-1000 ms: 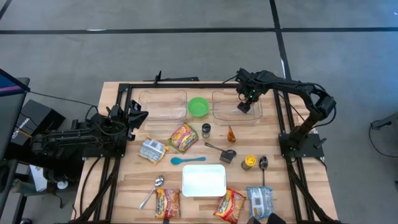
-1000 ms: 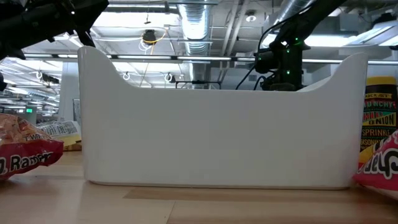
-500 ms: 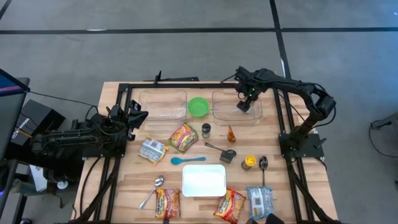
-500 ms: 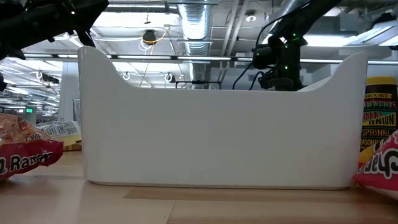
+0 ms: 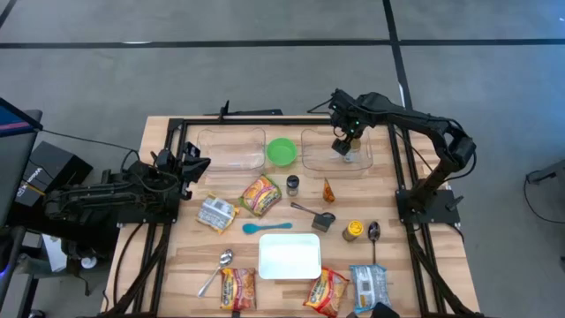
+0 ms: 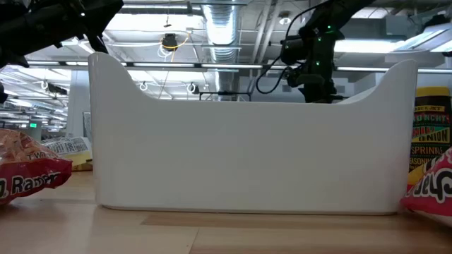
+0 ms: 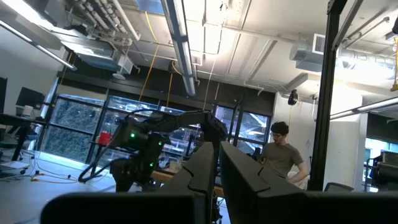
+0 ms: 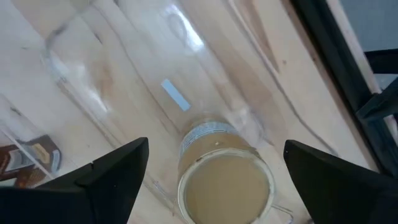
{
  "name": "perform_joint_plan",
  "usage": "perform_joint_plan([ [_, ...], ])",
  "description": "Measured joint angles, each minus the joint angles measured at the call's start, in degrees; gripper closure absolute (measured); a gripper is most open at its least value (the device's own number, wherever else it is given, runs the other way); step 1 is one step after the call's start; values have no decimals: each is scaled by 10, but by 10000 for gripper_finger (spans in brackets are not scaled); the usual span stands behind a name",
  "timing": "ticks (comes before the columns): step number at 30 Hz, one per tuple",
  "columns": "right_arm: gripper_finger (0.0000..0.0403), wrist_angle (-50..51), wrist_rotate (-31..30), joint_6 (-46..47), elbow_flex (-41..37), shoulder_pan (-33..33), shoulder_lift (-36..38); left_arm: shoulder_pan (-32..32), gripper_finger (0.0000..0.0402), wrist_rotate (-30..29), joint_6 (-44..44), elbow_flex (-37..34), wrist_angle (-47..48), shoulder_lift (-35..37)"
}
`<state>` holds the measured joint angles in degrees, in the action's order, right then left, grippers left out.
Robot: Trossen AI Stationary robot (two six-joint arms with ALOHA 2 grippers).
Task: Pick & Place Food Item
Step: Put the orange seasoning into the right transparent bin
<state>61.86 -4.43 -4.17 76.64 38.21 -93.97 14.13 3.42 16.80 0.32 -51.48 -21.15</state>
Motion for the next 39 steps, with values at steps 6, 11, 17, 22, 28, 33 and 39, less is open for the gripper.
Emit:
perform_joint_plan([
  [6, 52, 26, 0, 12, 18, -3, 21, 0, 380, 0, 0, 0, 0, 0],
  [11, 95, 45, 1, 23, 18, -10, 68, 0, 380, 0, 0, 0, 0, 0],
  [17, 136, 58, 1, 46, 19, -29, 132, 0, 380, 0, 0, 0, 0, 0],
  [22, 162, 64, 1, 57, 19, -58, 175, 0, 380, 0, 0, 0, 0, 0],
  [28, 230, 65, 1, 72, 19, -96, 213, 0, 380, 0, 0, 0, 0, 0],
  [33, 305, 52, 1, 73, 18, -127, 232, 0, 380, 0, 0, 0, 0, 0],
  [39, 356, 21, 1, 79, 18, -150, 227, 0, 380, 0, 0, 0, 0, 0],
])
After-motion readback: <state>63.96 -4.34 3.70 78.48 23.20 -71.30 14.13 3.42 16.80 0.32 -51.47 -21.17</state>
